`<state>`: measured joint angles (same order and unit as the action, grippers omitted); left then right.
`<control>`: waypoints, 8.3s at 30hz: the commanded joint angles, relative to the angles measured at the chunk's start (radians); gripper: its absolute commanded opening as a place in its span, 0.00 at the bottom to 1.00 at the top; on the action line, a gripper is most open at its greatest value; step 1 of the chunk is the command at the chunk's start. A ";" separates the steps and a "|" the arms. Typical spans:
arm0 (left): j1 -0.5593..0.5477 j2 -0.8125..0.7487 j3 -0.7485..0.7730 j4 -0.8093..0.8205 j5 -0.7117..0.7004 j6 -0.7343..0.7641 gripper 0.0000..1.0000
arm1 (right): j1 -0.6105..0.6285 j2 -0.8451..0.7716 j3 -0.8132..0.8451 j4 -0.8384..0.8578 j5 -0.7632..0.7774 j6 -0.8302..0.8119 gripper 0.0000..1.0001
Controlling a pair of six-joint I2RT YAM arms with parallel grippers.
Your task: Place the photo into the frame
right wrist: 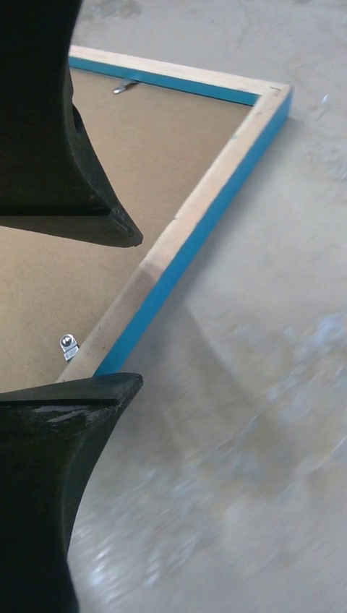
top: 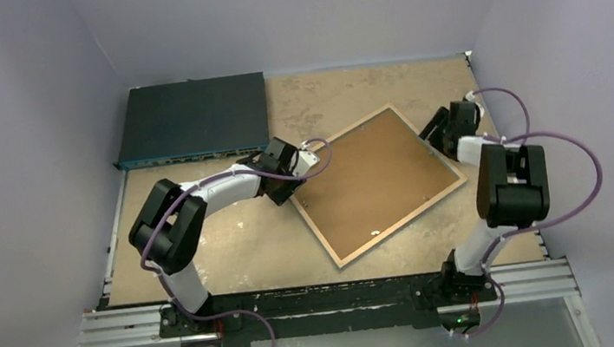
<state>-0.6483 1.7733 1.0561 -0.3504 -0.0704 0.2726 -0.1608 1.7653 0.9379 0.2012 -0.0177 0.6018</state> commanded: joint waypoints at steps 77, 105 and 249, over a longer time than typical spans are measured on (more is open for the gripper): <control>0.295 0.103 0.043 0.051 0.630 -0.329 0.05 | 0.795 0.113 -0.139 0.538 -0.560 0.070 0.48; 0.293 0.094 0.030 0.059 0.638 -0.336 0.01 | 0.777 0.177 -0.124 0.570 -0.528 0.042 0.45; 0.717 -0.640 0.014 -0.627 0.891 0.711 0.80 | 1.292 -0.237 0.124 -0.240 -0.066 -0.775 0.00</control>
<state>0.0650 1.2808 1.1717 -0.9836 0.7204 0.6521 1.2041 1.6238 0.9989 -0.0528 -0.0292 -0.1570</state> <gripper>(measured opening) 0.794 0.061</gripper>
